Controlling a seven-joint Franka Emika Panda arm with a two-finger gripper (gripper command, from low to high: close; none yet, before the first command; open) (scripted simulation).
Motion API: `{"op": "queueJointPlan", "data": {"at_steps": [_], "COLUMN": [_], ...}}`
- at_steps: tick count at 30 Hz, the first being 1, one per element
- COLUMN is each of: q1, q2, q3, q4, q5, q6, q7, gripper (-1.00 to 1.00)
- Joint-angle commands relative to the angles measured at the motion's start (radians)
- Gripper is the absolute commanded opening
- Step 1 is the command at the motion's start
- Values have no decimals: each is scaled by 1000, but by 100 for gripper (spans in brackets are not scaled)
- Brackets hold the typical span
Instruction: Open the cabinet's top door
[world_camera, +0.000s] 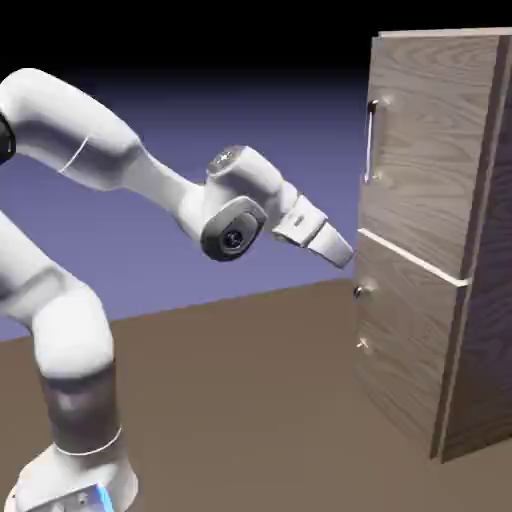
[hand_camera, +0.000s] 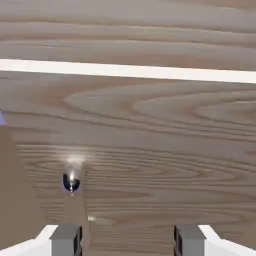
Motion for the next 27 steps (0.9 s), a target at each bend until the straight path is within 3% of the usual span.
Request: {"op": "queueJointPlan", "data": {"at_steps": [1, 27], "q1": [30, 806], "q2": [36, 979], "q3": [-35, -950], "q4": [7, 176], "q5": [39, 1047], "q6": [-10, -276], "q7": [-16, -443], "gripper": [0, 0]}}
